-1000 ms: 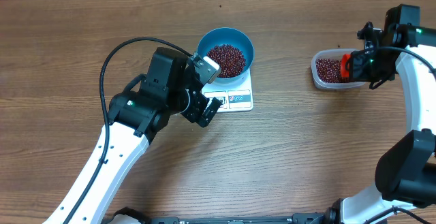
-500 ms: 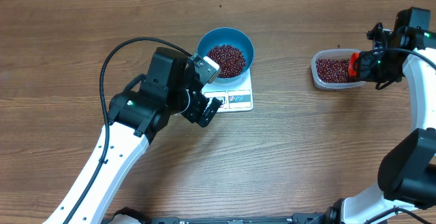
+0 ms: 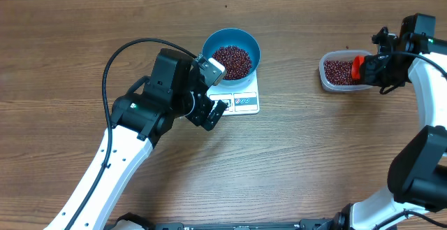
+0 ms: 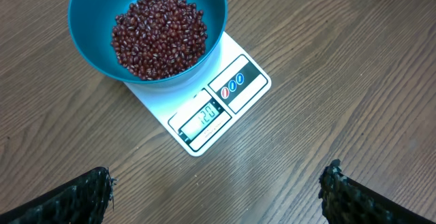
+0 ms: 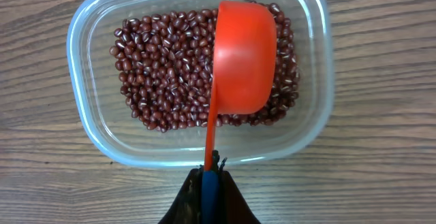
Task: Scoop item into bowl and weigh 150g on scale
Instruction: 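Lower the scoop into the tub and scoop beans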
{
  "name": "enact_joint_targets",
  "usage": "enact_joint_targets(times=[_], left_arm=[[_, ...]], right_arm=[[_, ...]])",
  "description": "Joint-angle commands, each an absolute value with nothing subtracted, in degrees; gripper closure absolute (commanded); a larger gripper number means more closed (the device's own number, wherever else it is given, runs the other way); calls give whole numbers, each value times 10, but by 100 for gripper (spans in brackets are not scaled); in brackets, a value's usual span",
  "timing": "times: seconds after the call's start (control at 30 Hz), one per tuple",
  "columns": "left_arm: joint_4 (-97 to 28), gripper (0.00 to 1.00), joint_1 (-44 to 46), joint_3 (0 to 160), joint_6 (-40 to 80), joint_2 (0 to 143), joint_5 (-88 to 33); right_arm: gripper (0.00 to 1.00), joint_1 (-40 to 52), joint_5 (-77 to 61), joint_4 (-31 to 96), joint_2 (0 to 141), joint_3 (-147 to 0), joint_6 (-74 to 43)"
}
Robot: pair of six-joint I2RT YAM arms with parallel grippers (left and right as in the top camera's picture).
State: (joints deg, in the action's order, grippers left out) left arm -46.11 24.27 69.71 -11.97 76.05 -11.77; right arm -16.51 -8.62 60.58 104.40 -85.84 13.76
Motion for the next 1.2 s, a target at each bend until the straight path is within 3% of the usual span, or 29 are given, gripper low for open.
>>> enact_joint_targets(times=[0.0, 1.17], left_arm=[[-461, 0, 244, 710, -112, 753, -118], [-461, 0, 244, 710, -112, 753, -118]], right_arm=[[96, -169, -107, 602, 1065, -857, 138], [96, -166, -197, 633, 1075, -855, 133]])
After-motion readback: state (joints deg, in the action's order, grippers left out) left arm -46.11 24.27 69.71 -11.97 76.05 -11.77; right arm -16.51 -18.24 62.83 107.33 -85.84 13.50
